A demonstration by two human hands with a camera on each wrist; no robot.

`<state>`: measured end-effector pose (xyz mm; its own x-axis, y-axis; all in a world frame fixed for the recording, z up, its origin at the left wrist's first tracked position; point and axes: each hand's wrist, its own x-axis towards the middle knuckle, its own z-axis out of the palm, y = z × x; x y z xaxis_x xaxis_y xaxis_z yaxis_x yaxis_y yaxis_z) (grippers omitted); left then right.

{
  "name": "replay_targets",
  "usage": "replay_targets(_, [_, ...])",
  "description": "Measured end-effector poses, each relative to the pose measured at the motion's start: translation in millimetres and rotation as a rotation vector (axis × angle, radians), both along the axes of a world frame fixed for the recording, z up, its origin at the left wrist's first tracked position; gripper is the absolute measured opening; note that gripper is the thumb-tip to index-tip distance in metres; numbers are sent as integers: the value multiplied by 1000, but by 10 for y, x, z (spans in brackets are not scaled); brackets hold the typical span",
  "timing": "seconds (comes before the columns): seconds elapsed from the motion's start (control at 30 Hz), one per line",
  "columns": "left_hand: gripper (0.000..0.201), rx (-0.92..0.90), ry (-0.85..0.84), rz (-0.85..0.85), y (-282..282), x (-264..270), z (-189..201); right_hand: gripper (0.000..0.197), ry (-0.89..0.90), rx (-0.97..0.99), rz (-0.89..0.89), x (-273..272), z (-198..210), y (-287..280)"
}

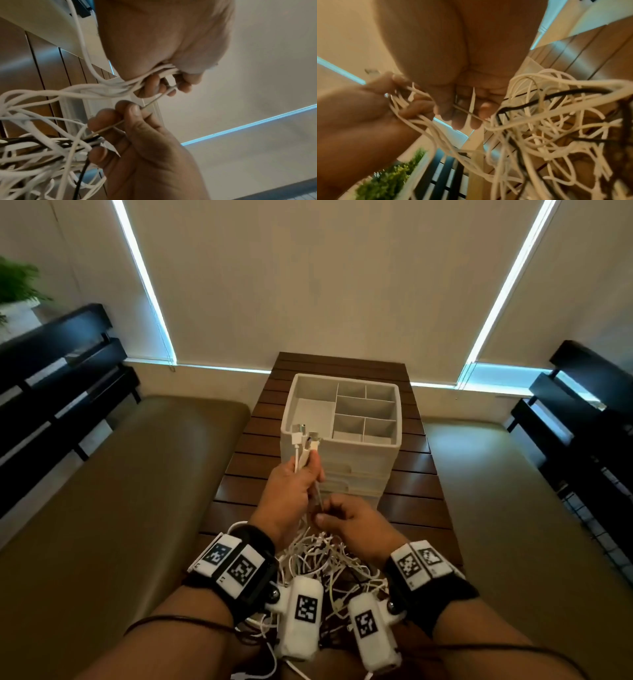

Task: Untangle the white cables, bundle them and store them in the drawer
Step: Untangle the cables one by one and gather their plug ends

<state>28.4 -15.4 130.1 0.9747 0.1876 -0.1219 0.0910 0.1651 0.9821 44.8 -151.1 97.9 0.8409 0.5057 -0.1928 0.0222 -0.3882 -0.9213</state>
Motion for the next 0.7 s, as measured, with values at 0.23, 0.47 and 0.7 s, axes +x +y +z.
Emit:
replay_targets(0.23, [45, -196, 33, 155, 91, 9, 137, 20, -283, -308, 126, 118, -243, 46])
replay_targets(0.47, [41, 357, -297, 190, 562, -245, 790, 29, -311, -507, 171, 360, -250, -137])
replay_targets(0.7, [43, 586, -164, 169, 645, -154, 748, 16, -328, -310, 53, 350, 204, -74])
